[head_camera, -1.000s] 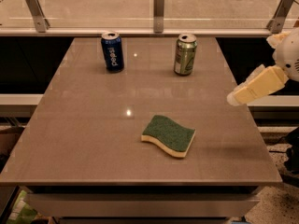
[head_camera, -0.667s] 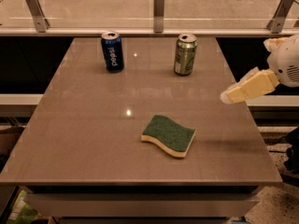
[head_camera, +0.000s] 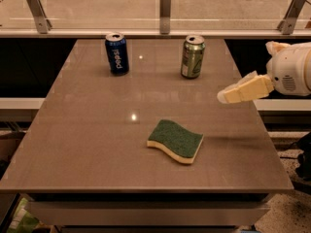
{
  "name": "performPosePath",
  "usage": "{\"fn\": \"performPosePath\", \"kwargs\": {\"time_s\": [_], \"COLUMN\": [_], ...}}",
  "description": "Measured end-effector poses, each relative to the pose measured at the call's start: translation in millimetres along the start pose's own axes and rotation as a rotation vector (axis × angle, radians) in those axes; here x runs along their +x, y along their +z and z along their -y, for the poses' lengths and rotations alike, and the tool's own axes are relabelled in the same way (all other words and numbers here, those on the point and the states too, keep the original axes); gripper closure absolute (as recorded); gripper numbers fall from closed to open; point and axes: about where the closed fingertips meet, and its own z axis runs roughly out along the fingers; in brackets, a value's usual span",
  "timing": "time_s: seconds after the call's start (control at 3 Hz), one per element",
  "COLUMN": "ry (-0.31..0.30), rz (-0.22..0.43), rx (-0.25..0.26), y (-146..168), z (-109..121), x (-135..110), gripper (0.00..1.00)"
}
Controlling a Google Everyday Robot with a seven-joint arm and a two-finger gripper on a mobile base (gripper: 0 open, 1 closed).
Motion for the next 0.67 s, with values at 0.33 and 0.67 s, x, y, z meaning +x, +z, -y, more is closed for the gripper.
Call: {"fn": "performPosePath", "kwargs": {"time_s": [0.33,0.67], "ry": [-0.013,-0.013], "rz": [0.045,0.045], "rx": [0.018,0.018], "y": [9.9,9.9], "z": [1.4,1.3], "x": [-10.4,-10.5], "gripper": [0.00,0.00]}}
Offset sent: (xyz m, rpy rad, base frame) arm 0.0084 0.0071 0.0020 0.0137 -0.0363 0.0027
